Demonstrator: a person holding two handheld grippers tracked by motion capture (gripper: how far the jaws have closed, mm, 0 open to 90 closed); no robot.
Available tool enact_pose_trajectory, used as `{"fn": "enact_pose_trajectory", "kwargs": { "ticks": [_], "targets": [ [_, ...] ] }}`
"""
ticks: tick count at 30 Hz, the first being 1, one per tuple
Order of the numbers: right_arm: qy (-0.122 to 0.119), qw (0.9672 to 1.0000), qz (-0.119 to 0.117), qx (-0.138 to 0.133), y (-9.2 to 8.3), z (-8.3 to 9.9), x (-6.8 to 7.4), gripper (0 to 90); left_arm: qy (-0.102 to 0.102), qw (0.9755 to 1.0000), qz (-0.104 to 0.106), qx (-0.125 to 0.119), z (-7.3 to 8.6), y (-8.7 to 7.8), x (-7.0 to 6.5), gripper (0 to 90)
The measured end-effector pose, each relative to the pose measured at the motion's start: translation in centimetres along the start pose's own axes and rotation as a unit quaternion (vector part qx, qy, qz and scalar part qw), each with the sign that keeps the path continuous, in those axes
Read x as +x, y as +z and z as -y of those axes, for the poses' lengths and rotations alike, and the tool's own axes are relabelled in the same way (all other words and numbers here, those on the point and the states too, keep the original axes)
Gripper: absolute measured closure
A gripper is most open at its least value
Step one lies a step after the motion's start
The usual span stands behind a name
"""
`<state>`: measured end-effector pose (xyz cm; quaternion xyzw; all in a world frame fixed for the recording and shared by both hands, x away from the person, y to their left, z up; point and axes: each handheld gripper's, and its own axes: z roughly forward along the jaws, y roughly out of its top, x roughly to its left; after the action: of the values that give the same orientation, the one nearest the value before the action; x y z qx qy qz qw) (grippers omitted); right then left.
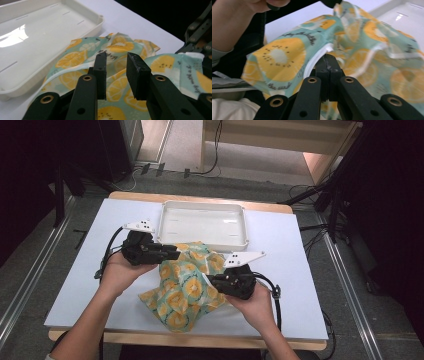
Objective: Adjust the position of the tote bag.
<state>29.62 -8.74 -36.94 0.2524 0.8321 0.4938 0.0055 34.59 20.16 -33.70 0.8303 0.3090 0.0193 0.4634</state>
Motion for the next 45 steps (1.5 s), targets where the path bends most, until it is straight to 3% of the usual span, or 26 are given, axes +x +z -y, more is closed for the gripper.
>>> {"fn": "enact_pose_trajectory", "kwargs": {
  "ticks": [5, 10, 19, 23, 25, 28, 31, 32, 40, 43, 45],
  "targets": [
    [-0.016, 0.9998, -0.008, 0.011, 0.6, 0.3, 1.5, 88.9, 0.019, 0.9996, 0.018, 0.012, -0.2, 0.9, -1.8, 65.5],
    [-0.011, 0.9996, -0.001, 0.025, 0.7, 1.3, 1.4, 83.1, 0.027, 0.9985, 0.031, 0.037, 0.6, 2.1, -2.8, 63.0],
    [0.008, 0.9989, 0.046, -0.002, -1.7, 1.8, -0.7, 63.7, 0.025, 0.9980, 0.026, 0.051, 2.9, 2.2, -4.0, 62.4],
    [0.018, 0.9983, 0.055, 0.008, -0.8, 1.9, -1.8, 53.1, 0.026, 0.9982, 0.026, 0.047, 3.7, 1.7, -4.4, 62.1],
    [0.030, 0.9985, 0.044, 0.017, 0.0, 1.9, -2.2, 51.6, 0.026, 0.9983, 0.024, 0.046, 4.1, 1.4, -4.5, 61.7],
    [0.030, 0.9988, 0.031, 0.025, 1.3, 1.8, -2.4, 58.0, 0.024, 0.9985, 0.028, 0.040, 4.7, 1.3, -4.7, 61.8],
    [0.026, 0.9985, 0.031, 0.038, 2.4, 1.4, -2.6, 84.1, 0.025, 0.9983, 0.025, 0.047, 5.3, 1.5, -5.0, 62.2],
    [0.022, 0.9985, 0.032, 0.038, 2.5, 1.2, -2.7, 87.6, 0.025, 0.9982, 0.025, 0.048, 5.5, 1.6, -5.0, 62.3],
    [0.022, 0.9981, 0.055, 0.014, 1.5, -1.3, -4.6, 90.0, 0.017, 0.9981, 0.023, 0.055, 7.3, 2.3, -5.5, 62.4],
    [0.018, 0.9973, 0.070, 0.014, 1.2, -2.6, -5.9, 90.0, 0.013, 0.9978, 0.026, 0.060, 7.9, 2.6, -5.7, 62.4],
    [0.021, 0.9976, 0.064, 0.010, 1.1, -3.4, -6.8, 89.9, 0.016, 0.9975, 0.023, 0.065, 8.2, 2.7, -5.8, 62.3]
  ]
}}
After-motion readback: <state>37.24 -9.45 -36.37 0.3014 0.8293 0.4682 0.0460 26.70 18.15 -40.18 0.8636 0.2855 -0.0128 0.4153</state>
